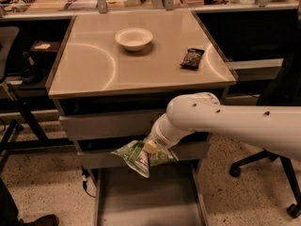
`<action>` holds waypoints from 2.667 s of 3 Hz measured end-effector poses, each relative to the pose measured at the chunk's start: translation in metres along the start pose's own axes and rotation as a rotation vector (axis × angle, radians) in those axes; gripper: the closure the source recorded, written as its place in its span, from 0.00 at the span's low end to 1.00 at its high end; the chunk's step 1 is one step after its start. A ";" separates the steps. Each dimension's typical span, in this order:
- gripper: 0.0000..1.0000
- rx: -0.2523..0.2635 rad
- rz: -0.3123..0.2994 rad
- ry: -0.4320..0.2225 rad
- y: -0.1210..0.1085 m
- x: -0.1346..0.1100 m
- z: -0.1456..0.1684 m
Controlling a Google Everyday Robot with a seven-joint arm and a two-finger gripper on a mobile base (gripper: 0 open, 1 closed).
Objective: Pick green jalapeno chip bag from bottom drawer and place on counter
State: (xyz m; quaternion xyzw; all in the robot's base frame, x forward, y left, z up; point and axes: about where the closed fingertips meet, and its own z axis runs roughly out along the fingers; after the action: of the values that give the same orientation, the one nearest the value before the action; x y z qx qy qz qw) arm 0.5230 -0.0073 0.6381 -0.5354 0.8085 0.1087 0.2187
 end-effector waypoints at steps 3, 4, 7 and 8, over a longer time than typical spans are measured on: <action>1.00 0.163 0.002 -0.057 -0.027 -0.034 -0.108; 1.00 0.240 -0.027 -0.085 -0.040 -0.067 -0.161; 1.00 0.281 -0.010 -0.126 -0.061 -0.095 -0.193; 1.00 0.315 -0.054 -0.138 -0.083 -0.134 -0.219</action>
Offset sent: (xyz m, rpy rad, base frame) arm 0.0116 -0.0417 0.1126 -0.0119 -0.1502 -0.1243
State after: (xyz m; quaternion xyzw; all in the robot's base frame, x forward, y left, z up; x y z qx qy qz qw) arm 0.5912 -0.0210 0.8988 -0.5073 0.7839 0.0109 0.3578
